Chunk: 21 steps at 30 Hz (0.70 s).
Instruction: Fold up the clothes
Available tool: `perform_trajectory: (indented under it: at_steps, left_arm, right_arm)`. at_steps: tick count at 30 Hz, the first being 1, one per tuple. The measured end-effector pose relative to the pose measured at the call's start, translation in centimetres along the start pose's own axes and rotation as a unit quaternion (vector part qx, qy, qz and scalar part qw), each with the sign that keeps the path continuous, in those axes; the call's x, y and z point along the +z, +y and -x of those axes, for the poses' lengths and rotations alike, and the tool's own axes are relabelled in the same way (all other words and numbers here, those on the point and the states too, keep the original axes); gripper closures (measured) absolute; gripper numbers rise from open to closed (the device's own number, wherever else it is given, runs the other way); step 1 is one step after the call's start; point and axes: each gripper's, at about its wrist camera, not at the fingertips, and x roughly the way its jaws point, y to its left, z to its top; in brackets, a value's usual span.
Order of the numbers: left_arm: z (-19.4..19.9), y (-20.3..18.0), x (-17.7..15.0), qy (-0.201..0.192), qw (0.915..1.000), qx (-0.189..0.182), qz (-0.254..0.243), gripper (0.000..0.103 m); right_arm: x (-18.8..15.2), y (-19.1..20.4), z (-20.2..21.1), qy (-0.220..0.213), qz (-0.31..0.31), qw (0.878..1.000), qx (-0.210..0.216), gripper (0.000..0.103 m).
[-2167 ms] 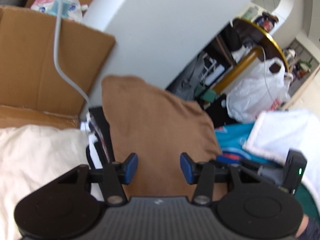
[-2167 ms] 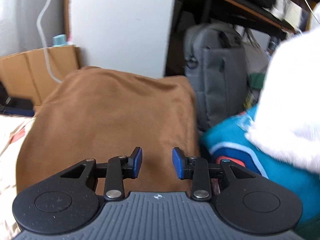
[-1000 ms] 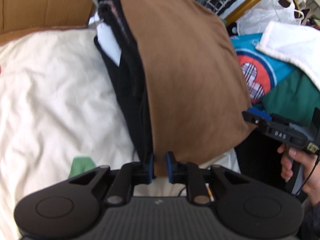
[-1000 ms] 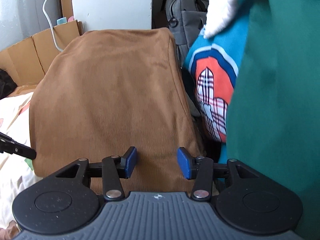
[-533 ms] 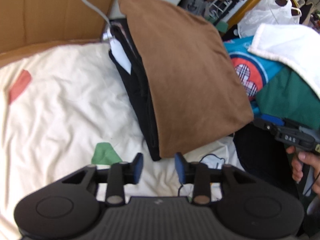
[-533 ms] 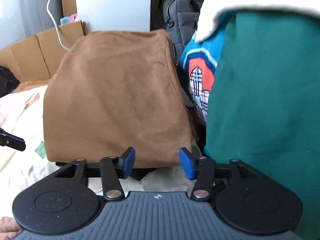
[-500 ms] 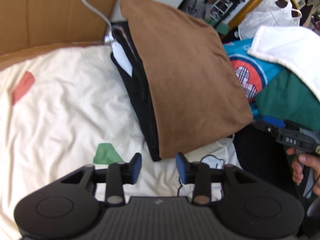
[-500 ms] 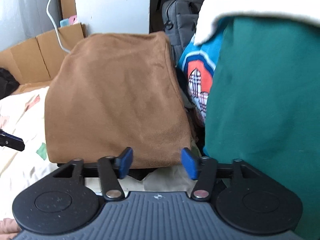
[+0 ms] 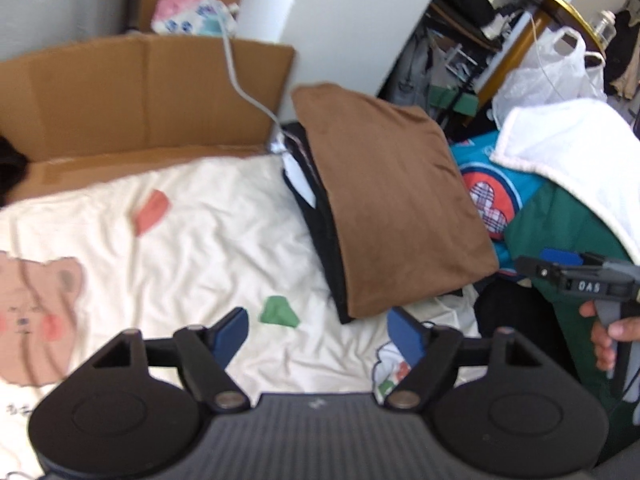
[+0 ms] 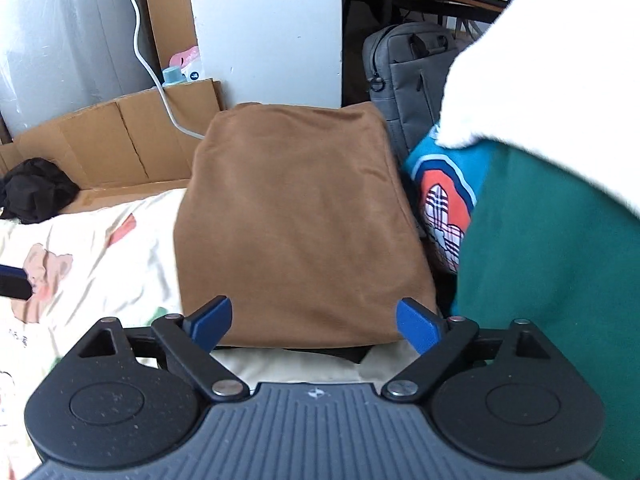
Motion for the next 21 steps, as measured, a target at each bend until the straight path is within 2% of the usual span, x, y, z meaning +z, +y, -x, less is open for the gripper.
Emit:
perform_trajectory:
  at_steps: [4,6,9,12,16,21]
  left_arm:
    - [3.5,0.1,0.4,-0.025,0.9988,0.034,0.026,0.006]
    - [5.2,0.3,0.6,-0.029,0.9977,0.047,0.04,0.004]
    - [7.7,0.8,0.7,-0.031,0.9955,0.062,0.065,0.001]
    - [9.8,1.4,-0.1,-0.026,0.991,0.094,0.091,0.0]
    - [12.0,1.4,-0.4,-0.013,0.9858,0.139,0.093,0.0]
    - [14.4,1.1,-1.2,-0.007,0.9822,0.15,0.113,0.0]
  right_arm:
    - [2.2,2.0,2.7,0.006,0.012,1.0,-0.001,0.01]
    - [3.0,2.8,3.8,0.005,0.01,1.0,-0.006,0.01]
    - [4.5,4.5,5.8,0.008,0.019,1.0,-0.018,0.01]
    - [5.6,5.7,7.4,0.021,0.017,1.0,-0.009,0.01]
    - [6.7,7.7,10.1,0.033,-0.009,0.999,-0.002,0.01]
    - [6.7,10.0,12.4,0.047,-0.035,0.998,0.001,0.01]
